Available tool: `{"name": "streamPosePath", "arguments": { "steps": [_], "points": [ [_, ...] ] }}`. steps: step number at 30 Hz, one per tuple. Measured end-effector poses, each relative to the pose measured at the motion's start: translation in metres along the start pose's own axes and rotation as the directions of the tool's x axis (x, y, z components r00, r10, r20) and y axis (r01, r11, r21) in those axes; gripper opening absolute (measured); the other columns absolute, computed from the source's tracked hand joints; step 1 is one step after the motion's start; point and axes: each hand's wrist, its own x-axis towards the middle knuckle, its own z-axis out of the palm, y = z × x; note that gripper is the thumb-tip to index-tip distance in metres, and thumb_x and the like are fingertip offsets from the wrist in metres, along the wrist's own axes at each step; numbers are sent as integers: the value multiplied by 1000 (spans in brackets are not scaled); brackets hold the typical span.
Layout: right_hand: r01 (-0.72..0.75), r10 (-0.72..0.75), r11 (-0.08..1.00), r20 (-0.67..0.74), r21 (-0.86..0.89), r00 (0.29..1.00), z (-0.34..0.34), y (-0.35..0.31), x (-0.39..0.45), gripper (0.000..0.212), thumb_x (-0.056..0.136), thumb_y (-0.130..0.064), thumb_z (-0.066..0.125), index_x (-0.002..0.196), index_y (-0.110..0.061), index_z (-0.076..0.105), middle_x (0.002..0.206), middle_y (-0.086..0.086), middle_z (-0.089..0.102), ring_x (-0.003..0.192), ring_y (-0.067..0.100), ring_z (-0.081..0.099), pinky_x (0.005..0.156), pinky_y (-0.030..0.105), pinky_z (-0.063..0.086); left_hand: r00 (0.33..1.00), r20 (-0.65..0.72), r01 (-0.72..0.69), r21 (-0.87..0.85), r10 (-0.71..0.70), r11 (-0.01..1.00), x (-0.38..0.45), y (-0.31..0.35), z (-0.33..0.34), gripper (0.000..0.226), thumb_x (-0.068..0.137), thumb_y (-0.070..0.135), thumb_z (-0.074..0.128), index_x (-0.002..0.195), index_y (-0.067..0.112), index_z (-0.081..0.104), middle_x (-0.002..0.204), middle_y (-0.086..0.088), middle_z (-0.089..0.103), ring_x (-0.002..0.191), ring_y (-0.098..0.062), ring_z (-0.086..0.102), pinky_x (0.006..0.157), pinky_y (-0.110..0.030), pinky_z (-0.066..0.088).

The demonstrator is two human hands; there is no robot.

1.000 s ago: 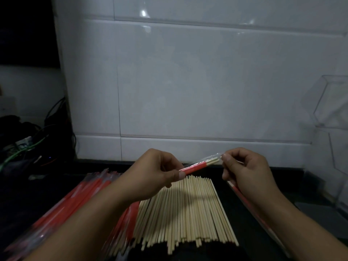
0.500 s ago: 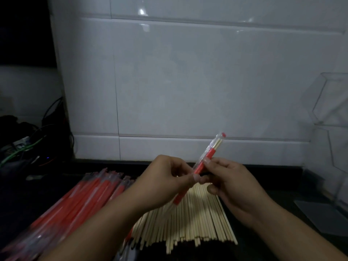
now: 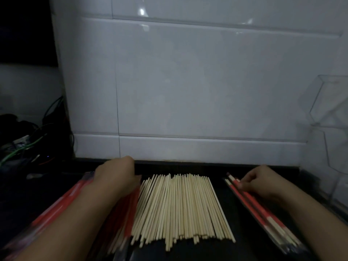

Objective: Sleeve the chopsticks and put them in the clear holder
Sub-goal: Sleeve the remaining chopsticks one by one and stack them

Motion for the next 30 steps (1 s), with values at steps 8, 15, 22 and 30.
{"name": "streamPosePath", "arguments": {
  "steps": [8, 15, 22, 30],
  "points": [
    [123, -167, 959, -159, -254, 973, 7, -12, -9, 18, 80, -31, 78, 73, -17, 71, 69, -4, 65, 69, 10, 61, 61, 23, 42, 989, 140, 47, -14, -44, 999, 7, -7, 15, 51, 90, 64, 51, 66, 20, 52, 69, 1, 61, 69, -16, 63, 66, -27, 49],
    [332, -269, 856, 206, -398, 941, 38, -49, -52, 26, 88, -41, 63, 110, -27, 61, 102, -8, 63, 94, 7, 60, 81, 24, 51, 995, 100, 4, -6, -4, 1000, 7, -2, 17, 46, 94, 59, 50, 68, 20, 52, 67, 2, 61, 65, -14, 61, 60, -26, 45],
    [316, -224, 843, 250, -435, 942, 43, -48, -51, 35, 88, -32, 57, 119, -17, 62, 102, -4, 63, 94, 11, 59, 87, 30, 54, 998, -55, 3, -92, -8, 996, 5, 1, 10, 36, 95, 44, 57, 72, 16, 64, 65, 2, 61, 62, -13, 58, 57, -24, 43],
    [276, -181, 877, 262, -393, 948, 40, -47, -49, 40, 83, -27, 64, 121, -12, 63, 95, -1, 67, 87, 10, 65, 84, 35, 57, 945, -324, -263, -691, 36, 673, -21, 39, -33, 8, 96, 26, 59, 93, 22, 65, 86, 9, 70, 80, -7, 67, 71, -25, 53]
  ]
}}
